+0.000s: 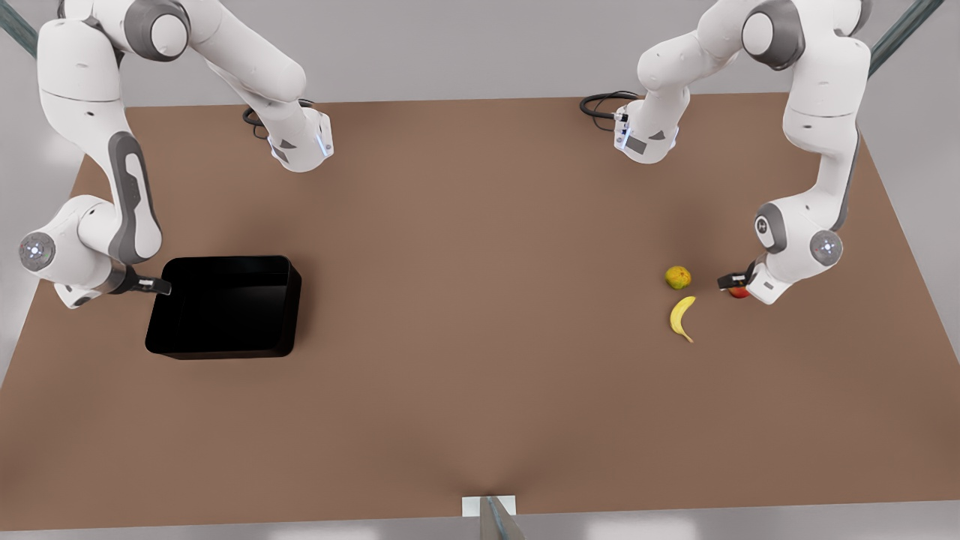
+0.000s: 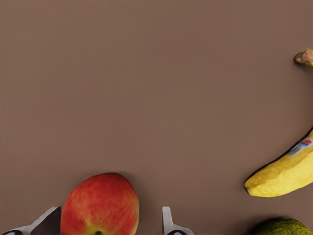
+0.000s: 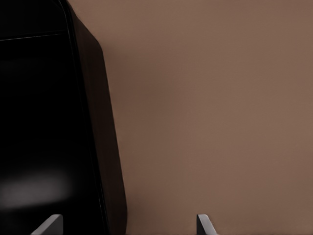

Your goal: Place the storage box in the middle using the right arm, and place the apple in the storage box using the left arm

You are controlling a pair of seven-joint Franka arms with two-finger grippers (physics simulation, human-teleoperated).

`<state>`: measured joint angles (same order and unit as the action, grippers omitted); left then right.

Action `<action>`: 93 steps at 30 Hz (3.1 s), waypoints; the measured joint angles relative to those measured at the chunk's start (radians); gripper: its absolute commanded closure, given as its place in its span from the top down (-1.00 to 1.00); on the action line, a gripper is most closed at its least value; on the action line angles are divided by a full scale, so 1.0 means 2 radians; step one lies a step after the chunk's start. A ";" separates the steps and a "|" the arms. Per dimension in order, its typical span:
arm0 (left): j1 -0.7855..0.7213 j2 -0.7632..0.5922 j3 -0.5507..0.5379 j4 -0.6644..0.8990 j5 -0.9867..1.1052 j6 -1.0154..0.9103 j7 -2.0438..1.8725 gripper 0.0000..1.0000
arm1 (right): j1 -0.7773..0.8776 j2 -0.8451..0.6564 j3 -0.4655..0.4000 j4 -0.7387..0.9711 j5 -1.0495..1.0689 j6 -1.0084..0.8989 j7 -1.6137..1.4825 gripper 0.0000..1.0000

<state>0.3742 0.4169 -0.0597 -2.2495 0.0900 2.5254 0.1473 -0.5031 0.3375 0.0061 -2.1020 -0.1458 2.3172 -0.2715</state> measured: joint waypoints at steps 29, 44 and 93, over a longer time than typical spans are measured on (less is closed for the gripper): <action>0.001 0.014 0.001 0.013 0.000 0.001 0.000 0.50 | -0.004 0.028 0.008 -0.027 -0.009 0.041 -0.001 -0.57; 0.001 0.017 0.001 0.015 0.000 -0.001 -0.001 0.40 | 0.036 -0.019 0.179 0.061 0.070 -0.097 0.142 -0.57; -0.169 -0.045 -0.117 0.422 0.026 -0.557 -0.247 1.00 | 0.243 -0.033 -0.008 0.337 0.082 -0.418 0.164 1.00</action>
<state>0.0362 0.3277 -0.2946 -1.4054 0.1419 1.4116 -0.3477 -0.0179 0.2716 -0.0092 -1.4283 0.0181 1.4805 0.0568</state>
